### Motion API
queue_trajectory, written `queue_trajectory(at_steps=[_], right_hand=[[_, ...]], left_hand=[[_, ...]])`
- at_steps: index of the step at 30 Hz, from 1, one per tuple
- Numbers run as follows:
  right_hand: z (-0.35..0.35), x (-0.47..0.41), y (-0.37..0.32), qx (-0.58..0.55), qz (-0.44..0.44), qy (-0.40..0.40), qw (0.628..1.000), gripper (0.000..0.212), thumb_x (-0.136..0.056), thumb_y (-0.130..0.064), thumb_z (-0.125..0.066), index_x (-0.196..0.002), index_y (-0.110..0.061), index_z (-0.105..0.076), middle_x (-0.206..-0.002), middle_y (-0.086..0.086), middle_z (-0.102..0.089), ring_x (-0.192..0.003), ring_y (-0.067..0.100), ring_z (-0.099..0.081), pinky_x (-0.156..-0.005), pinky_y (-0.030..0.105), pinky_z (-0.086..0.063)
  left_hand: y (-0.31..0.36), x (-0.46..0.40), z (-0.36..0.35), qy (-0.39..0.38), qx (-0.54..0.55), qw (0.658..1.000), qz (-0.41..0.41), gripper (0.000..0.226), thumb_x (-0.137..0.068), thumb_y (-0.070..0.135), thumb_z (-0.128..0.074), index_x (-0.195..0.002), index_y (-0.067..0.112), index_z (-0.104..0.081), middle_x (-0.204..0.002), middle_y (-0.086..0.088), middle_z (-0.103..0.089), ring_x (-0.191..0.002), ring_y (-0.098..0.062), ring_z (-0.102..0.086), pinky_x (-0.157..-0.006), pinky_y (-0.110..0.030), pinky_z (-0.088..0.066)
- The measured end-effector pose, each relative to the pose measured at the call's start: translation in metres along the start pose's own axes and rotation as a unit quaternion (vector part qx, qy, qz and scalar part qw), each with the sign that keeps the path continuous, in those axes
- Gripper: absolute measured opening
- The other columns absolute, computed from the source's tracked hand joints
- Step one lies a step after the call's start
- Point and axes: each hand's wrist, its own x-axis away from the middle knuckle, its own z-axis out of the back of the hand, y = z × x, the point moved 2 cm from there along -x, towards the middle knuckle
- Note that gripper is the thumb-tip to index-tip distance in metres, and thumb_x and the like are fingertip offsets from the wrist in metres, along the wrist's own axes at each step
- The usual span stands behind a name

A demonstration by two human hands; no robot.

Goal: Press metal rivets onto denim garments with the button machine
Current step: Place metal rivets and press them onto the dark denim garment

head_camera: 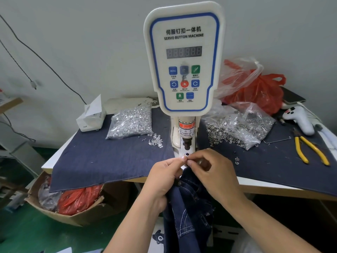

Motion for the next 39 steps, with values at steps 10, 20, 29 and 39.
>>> queue_trajectory(at_steps=[10,20,29,39], right_hand=[[0.005,-0.034,0.006,0.097,0.005,-0.066,0.993,0.004,-0.096,-0.025,-0.071,-0.094,-0.024,-0.073,-0.089,-0.015,-0.065,-0.08,0.001,-0.059,-0.079,0.022,-0.046],[0.006,-0.048,0.002,0.175,0.036,-0.136,0.974,0.014,-0.097,-0.03,-0.069,-0.098,-0.017,-0.073,-0.092,-0.013,-0.061,-0.089,0.011,-0.059,-0.079,0.029,-0.042],[0.006,-0.05,0.001,0.189,0.033,-0.134,0.972,0.013,-0.095,-0.029,-0.072,-0.099,-0.016,-0.075,-0.097,-0.006,-0.071,-0.09,0.013,-0.063,-0.077,0.026,-0.039],[0.02,0.023,-0.007,-0.031,-0.036,-0.173,0.984,0.011,-0.087,-0.046,-0.072,-0.094,-0.042,-0.065,-0.103,-0.016,-0.062,-0.094,0.007,-0.063,-0.078,0.013,-0.043]], left_hand=[[0.002,0.003,0.008,0.022,0.025,0.999,0.031,0.035,-0.11,0.035,-0.052,-0.098,0.013,-0.077,-0.058,0.006,-0.044,-0.048,-0.008,-0.041,-0.049,-0.02,-0.039],[0.0,0.004,0.016,0.037,0.012,0.999,0.03,0.033,-0.109,0.037,-0.051,-0.103,0.014,-0.074,-0.06,0.006,-0.045,-0.056,-0.012,-0.041,-0.063,-0.034,-0.035],[0.001,0.005,0.016,0.037,0.027,0.998,0.032,0.032,-0.108,0.038,-0.053,-0.103,0.015,-0.074,-0.061,0.005,-0.044,-0.057,-0.013,-0.038,-0.063,-0.035,-0.033],[0.01,0.012,0.004,-0.009,0.152,0.988,0.019,0.022,-0.098,0.027,-0.063,-0.078,0.019,-0.063,-0.061,0.004,-0.033,-0.053,-0.013,-0.03,-0.055,-0.029,-0.03]])
